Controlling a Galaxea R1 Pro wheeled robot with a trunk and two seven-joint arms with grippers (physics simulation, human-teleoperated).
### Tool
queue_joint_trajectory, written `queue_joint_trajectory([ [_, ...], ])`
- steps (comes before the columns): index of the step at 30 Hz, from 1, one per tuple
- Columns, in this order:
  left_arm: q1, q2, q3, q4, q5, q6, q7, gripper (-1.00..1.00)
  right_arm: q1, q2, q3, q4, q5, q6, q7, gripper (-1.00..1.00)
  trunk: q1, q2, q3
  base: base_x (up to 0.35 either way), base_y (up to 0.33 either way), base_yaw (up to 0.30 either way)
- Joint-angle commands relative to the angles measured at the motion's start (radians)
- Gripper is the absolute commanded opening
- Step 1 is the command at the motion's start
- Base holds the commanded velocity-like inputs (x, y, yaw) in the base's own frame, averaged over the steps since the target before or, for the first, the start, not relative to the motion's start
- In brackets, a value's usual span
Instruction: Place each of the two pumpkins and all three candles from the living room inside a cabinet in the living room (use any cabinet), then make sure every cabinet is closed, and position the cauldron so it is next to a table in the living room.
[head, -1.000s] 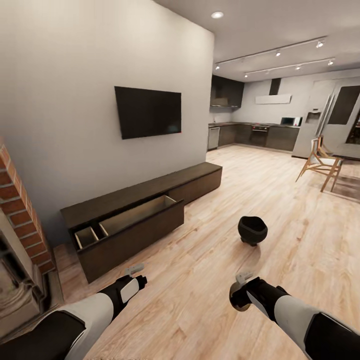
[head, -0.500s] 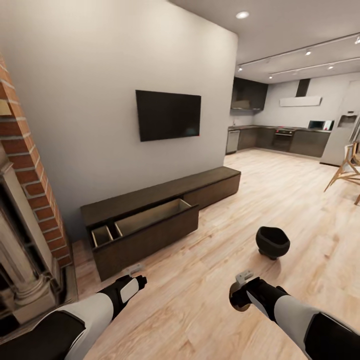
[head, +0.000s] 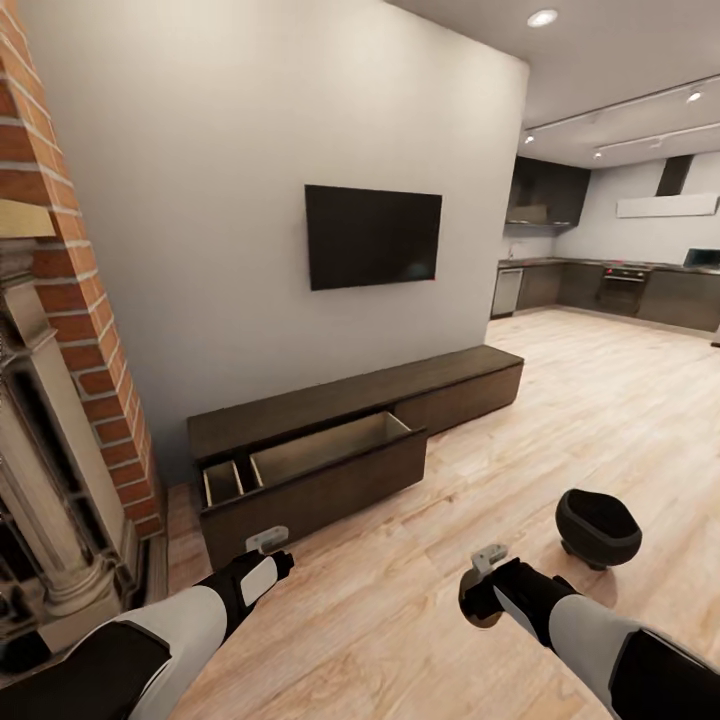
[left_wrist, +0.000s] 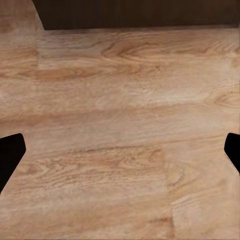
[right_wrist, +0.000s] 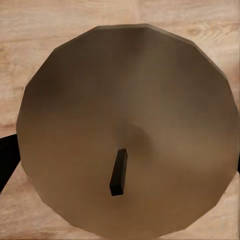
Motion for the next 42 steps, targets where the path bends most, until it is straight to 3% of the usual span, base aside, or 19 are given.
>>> queue_joint_trajectory([
  [1,0.000,0.000,-0.008,-0.002,0.005,0.006,0.006,1.00,0.000,-0.001,0.005,-0.003,-0.002,0.005,0.002,-1.00,0.000,0.000,-0.001,0.324,-0.084,0.125],
  [10,0.000,-0.001,-0.008,-0.002,0.005,0.006,0.006,1.00,0.000,-0.001,0.005,-0.003,-0.002,0.005,0.000,-1.00,0.000,0.000,0.000,0.325,-0.090,0.062],
  [28,0.000,-0.002,-0.008,0.002,0.005,0.006,0.005,1.00,0.000,-0.001,0.005,-0.003,-0.002,0.005,-0.001,-1.00,0.000,0.000,0.000,0.295,-0.186,0.258],
  [42,0.000,-0.003,-0.008,0.003,0.005,0.006,0.004,1.00,0.000,-0.001,0.005,-0.003,-0.002,0.005,-0.001,-1.00,0.000,0.000,0.000,0.078,-0.221,0.092],
])
